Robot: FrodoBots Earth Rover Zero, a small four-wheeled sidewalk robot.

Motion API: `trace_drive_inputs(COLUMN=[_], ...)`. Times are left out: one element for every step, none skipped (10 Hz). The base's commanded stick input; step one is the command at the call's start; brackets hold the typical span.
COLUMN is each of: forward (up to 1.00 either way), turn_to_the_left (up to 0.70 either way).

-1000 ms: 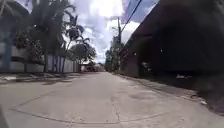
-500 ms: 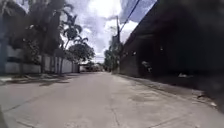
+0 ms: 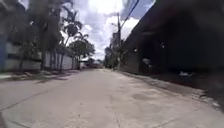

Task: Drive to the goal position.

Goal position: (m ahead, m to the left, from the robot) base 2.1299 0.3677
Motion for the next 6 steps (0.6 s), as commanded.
trace_drive_inputs(forward=[0.50, 0.50, 0.50, 0.50, 0.50, 0.50], turn_to_the_left=[-0.08, -0.08, -0.08, -0.08, -0.08, -0.08])
